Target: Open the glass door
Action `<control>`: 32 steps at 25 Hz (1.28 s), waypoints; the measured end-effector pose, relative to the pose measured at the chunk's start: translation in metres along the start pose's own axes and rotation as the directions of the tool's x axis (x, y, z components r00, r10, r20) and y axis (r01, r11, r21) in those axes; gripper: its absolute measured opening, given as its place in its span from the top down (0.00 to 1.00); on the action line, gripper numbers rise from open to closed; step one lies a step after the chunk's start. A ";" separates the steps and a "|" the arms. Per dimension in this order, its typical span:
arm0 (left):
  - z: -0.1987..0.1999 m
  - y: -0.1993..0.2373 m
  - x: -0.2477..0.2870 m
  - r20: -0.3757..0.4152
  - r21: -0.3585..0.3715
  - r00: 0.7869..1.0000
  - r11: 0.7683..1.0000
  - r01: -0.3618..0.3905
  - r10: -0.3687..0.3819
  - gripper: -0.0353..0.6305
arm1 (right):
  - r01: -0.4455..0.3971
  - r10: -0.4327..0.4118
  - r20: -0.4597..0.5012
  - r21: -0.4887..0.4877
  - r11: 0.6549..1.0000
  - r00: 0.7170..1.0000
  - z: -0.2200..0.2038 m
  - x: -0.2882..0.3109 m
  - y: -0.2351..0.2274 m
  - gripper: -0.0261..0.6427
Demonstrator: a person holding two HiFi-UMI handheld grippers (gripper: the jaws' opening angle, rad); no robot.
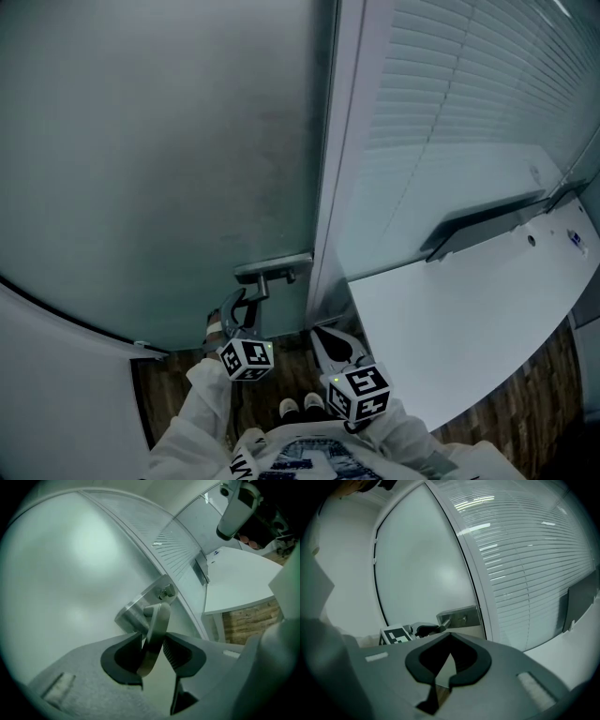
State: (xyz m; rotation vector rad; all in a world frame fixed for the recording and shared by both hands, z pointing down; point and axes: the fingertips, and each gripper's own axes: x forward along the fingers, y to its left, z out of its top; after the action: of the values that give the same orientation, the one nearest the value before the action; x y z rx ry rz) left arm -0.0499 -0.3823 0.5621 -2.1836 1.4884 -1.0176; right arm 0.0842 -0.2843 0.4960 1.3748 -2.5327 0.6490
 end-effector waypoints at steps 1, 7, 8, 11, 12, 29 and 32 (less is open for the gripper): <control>-0.001 -0.002 -0.001 -0.002 -0.001 1.000 1.000 0.004 -0.004 0.73 | -0.001 0.001 0.000 0.001 1.000 1.000 -0.001 0.000 -0.001 0.95; -0.001 -0.010 -0.013 -0.014 0.004 1.000 1.000 0.009 -0.009 0.73 | -0.001 0.001 0.006 0.008 1.000 1.000 -0.001 -0.005 -0.006 0.95; -0.001 -0.011 -0.015 -0.017 0.005 1.000 1.000 0.008 -0.007 0.73 | -0.003 0.003 0.007 0.010 1.000 1.000 -0.002 -0.005 -0.006 0.95; -0.001 -0.014 -0.021 -0.034 0.023 0.999 1.000 -0.007 0.007 0.73 | -0.010 0.010 0.006 0.013 1.000 1.000 -0.004 -0.008 -0.007 0.95; 0.001 -0.013 -0.025 -0.042 0.036 0.999 0.999 -0.014 0.015 0.72 | -0.011 0.011 0.007 0.014 1.000 1.000 -0.004 -0.010 -0.007 0.95; 0.012 -0.008 -0.074 -0.151 0.218 0.986 0.975 -0.043 0.077 0.69 | -0.062 0.062 0.009 0.029 0.998 0.998 -0.001 -0.033 0.005 0.95; 0.012 -0.013 -0.068 -0.162 0.250 0.983 0.967 -0.046 0.088 0.69 | -0.063 0.063 0.003 0.038 0.997 0.998 -0.009 -0.033 -0.006 0.95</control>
State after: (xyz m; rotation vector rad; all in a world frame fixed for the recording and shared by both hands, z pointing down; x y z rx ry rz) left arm -0.0469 -0.3174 0.5361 -1.9018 1.4108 -1.3195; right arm 0.1066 -0.2587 0.4934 1.3127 -2.5876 0.7105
